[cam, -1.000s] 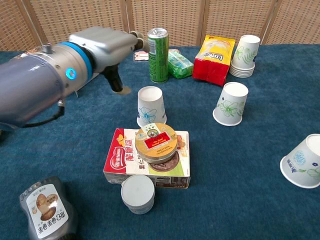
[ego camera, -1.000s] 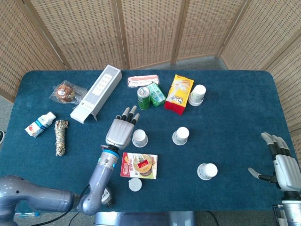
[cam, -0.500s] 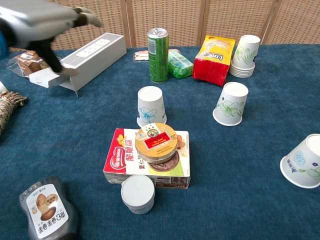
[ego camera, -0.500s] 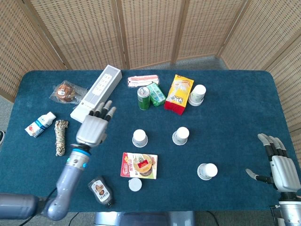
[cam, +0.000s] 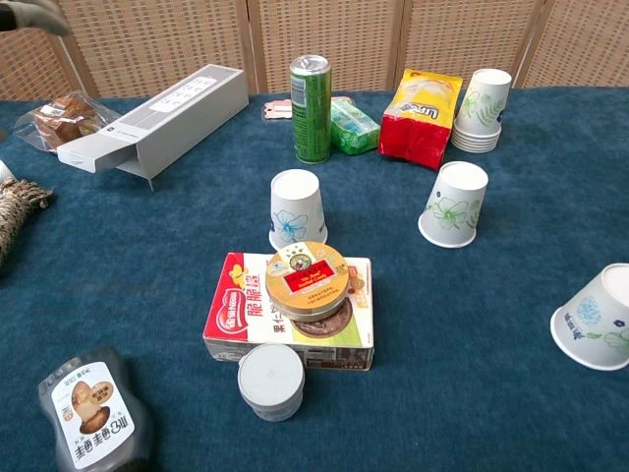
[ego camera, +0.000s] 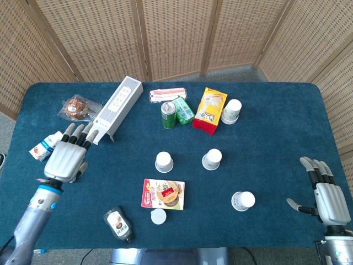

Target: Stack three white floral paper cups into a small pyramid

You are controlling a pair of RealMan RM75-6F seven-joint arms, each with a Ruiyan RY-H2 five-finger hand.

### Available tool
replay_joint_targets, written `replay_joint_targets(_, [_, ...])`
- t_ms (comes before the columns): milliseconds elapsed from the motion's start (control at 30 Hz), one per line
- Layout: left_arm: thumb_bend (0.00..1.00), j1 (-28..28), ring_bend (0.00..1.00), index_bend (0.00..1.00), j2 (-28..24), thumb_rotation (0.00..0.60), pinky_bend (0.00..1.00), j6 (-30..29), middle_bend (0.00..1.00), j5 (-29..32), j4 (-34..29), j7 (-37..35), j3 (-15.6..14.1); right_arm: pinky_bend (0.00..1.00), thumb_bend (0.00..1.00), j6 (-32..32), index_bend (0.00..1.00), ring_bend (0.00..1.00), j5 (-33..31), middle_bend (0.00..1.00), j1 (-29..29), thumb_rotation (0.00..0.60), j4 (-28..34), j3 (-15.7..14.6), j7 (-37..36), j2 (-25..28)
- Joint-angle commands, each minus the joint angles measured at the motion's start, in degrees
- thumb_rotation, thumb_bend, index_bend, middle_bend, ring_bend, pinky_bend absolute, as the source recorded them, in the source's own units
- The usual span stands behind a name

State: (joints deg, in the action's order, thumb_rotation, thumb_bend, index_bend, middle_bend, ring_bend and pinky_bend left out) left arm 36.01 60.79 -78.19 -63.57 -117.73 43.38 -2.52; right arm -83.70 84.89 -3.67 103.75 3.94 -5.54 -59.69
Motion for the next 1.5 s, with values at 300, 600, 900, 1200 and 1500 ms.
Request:
replay_joint_targets(300, [0.33, -12.3, 0.0, 0.0, -9.6, 0.6, 0.0, -4.6, 0.0, -14.0, -2.6, -13.9, -8.3, 0.0, 0.12, -0.2, 0.0, 0.0, 0.3, 0.0, 0.0, 0.6, 0.0, -0.2, 1.4, -0.5])
replay_joint_targets(600, [0.33, -20.2, 0.0, 0.02, -10.4, 0.6, 0.0, -7.3, 0.0, -21.3, 3.4, -26.2, -11.3, 0.0, 0.12, -0.7, 0.0, 0.0, 1.5, 0.0, 0.0, 0.6, -0.1, -0.7, 4.4, -1.8])
replay_joint_targets(900, [0.33, -23.9, 0.0, 0.03, -12.4, 0.6, 0.0, -8.1, 0.0, -22.5, 5.9, -34.3, -10.2, 0.0, 0.15, -1.0, 0.0, 0.0, 3.2, 0.0, -0.6, 0.6, -0.8, -0.7, 6.2, -4.3])
replay_joint_targets(1200, [0.33, -25.3, 0.0, 0.03, -14.4, 0.6, 0.0, -6.5, 0.0, -22.7, 6.0, -37.3, -8.6, 0.0, 0.15, 3.3, 0.0, 0.0, 2.0, 0.0, -3.7, 0.6, 3.5, 0.2, 11.4, -4.1])
replay_joint_targets(1500, [0.33, -25.2, 0.0, 0.03, -16.0, 0.6, 0.0, -4.3, 0.0, -22.3, 6.2, -40.2, -6.2, 0.0, 0.15, 11.2, 0.0, 0.0, -5.5, 0.0, -9.4, 0.6, 9.9, 3.5, 17.7, -4.2])
